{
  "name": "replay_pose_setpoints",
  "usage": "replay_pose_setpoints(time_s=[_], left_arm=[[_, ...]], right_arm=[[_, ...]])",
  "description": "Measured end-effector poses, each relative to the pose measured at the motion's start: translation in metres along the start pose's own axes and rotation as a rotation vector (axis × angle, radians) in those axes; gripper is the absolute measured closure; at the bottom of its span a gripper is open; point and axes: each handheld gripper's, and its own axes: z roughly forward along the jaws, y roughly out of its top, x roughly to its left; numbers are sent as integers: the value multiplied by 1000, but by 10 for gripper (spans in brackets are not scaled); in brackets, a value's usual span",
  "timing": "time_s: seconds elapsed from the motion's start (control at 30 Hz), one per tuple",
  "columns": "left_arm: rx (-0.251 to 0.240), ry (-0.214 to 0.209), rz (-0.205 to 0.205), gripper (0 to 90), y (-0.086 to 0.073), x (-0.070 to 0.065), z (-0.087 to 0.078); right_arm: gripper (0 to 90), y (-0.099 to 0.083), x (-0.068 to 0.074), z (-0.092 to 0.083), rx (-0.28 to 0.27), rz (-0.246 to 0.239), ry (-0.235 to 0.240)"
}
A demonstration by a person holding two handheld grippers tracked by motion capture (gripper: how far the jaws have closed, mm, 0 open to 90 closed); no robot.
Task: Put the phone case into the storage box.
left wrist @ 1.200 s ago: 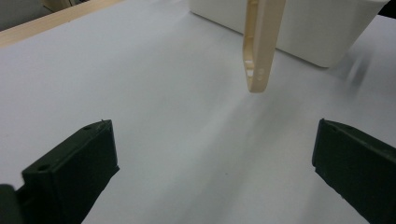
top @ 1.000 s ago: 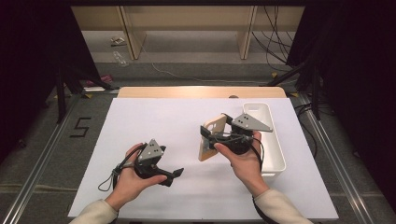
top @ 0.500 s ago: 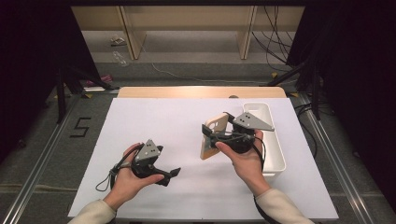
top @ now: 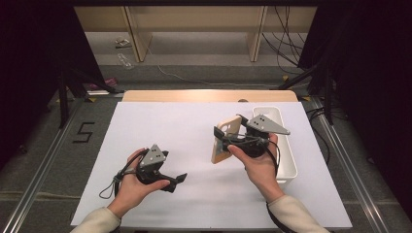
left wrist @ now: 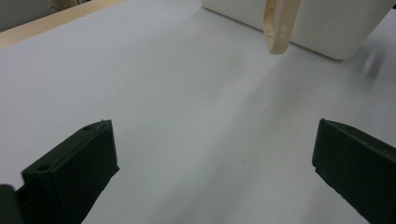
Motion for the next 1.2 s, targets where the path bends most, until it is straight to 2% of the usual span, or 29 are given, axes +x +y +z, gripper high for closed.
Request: replay_pose_setpoints(time_s=[1.2], left_arm=[[-3,7,-7,0,1,1,0]], right_arm=[[120,9,-17,-10,-23,11,-58]])
